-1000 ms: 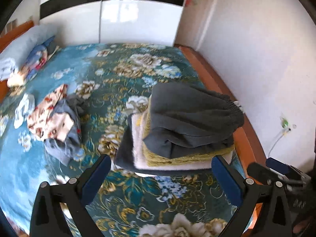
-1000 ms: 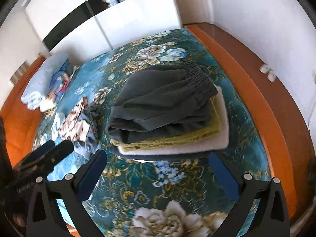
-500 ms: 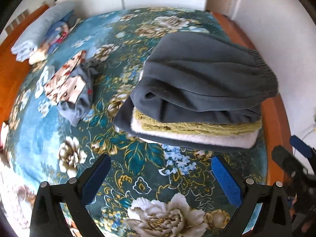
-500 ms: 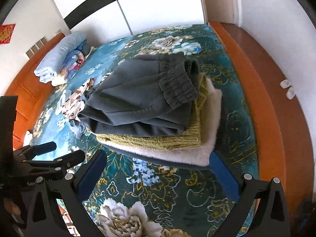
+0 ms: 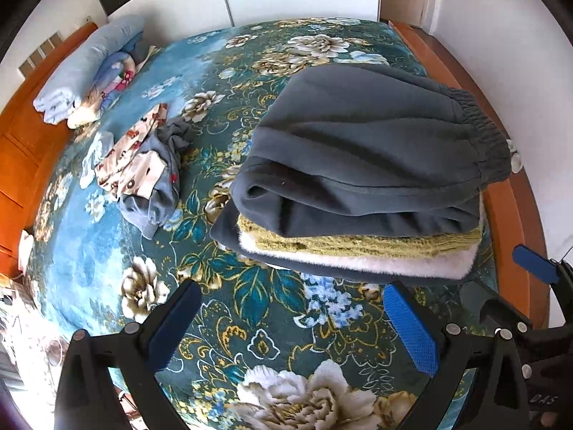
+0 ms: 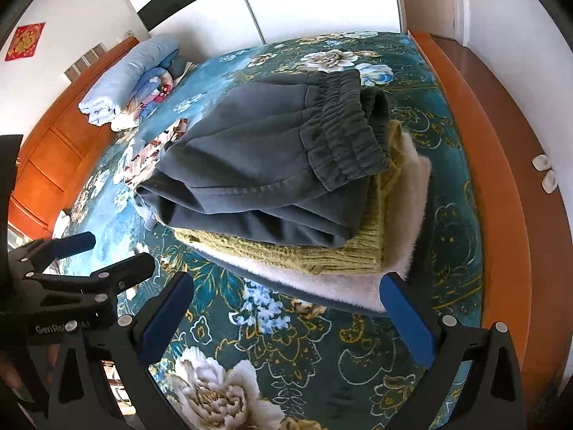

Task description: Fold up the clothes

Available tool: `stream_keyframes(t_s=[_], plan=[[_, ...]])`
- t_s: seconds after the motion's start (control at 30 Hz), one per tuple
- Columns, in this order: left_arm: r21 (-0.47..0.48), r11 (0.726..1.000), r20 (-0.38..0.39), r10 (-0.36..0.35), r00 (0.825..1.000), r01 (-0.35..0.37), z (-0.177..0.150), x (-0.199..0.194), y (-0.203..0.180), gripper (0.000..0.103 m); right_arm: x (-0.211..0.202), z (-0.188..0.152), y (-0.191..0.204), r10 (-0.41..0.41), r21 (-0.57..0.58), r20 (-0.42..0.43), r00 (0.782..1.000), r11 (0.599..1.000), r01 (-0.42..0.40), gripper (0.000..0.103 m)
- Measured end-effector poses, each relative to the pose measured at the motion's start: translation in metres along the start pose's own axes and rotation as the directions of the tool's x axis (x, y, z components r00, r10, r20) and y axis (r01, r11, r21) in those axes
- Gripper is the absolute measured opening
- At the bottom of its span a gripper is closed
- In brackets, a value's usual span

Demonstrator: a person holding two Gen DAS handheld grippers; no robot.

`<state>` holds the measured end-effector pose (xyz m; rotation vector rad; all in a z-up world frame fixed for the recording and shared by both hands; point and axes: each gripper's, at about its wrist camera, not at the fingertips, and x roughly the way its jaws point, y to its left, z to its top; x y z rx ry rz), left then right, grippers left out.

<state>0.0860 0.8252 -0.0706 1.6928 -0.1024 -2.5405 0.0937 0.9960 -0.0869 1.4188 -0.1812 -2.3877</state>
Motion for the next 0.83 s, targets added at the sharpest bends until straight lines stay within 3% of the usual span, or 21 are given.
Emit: stream_keyframes(t_s=[0.83], plan=[[0.004, 1.000, -0.050, 0.011, 0.999, -0.010, 0.000, 0.008, -0.011, 0.103, 0.002, -0.002, -0.007, 0.005, -0.034, -0.011, 1.000, 0.999, -0.006, 0.103]])
